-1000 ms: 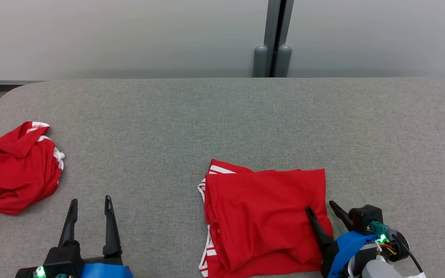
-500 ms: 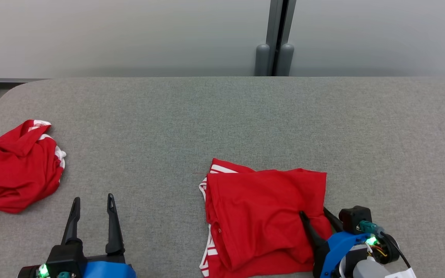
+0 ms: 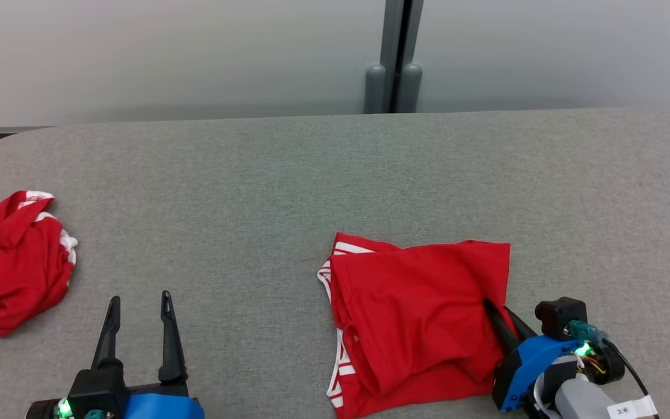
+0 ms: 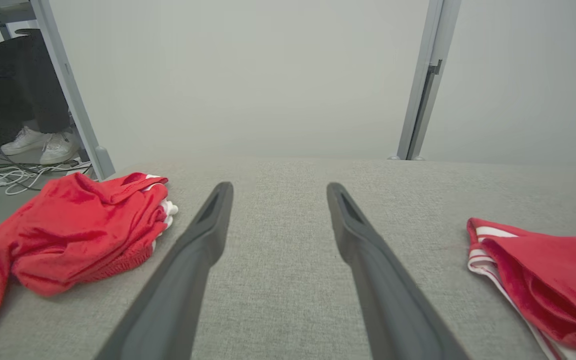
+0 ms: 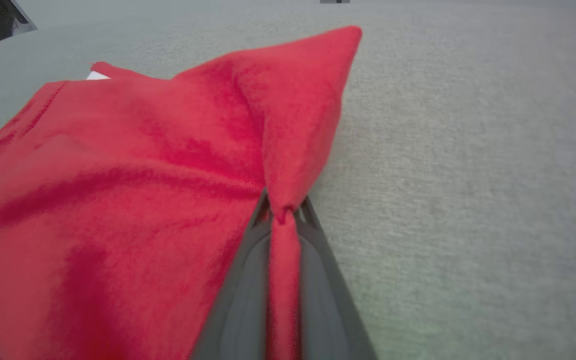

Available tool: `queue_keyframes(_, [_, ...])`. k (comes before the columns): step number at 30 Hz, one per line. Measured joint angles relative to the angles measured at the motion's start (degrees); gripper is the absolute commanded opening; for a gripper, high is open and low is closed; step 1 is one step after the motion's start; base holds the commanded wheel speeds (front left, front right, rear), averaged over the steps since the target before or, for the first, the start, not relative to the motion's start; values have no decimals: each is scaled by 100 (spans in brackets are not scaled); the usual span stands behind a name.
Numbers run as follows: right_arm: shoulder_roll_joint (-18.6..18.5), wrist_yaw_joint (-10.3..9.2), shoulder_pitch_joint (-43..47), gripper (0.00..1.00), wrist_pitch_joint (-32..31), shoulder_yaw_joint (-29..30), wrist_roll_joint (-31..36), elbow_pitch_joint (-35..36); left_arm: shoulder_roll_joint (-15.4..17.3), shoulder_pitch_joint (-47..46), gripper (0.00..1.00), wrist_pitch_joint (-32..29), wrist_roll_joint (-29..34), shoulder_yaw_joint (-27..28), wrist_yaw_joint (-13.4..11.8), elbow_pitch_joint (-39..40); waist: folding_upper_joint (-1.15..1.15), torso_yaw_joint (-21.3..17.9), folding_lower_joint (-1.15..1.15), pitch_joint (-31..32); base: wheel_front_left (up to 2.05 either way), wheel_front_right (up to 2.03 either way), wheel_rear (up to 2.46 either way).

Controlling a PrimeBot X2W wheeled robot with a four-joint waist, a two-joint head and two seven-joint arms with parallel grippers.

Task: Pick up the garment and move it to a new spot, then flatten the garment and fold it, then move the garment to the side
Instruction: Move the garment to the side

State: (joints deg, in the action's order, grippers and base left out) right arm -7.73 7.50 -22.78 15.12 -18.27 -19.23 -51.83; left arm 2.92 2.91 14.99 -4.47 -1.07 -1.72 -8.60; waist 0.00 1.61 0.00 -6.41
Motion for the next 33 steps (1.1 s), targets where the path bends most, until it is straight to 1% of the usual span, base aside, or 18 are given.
queue_keyframes(9, [-177,0,52,0,-1,293,10,299,0,-160,100,0,53,-82,25,56,0,-649,0,-249,0,0,0])
queue_keyframes(19, [-211,0,28,0,-1,498,45,537,1,-520,100,1,235,-89,59,182,1,-1281,1,-658,0,0,0])
queue_keyframes(25, [-209,0,-19,0,-1,568,54,650,19,-676,100,0,298,-31,59,230,1,-1464,1,-848,0,0,0])
queue_keyframes(29, [-237,0,-121,0,-1,568,77,739,35,-739,100,0,309,-8,70,259,1,-1488,0,-931,0,0,0])
queue_keyframes(33, [-325,-1,-419,0,-1,494,170,848,54,-828,100,0,332,16,75,342,1,-1473,0,-1043,0,0,0])
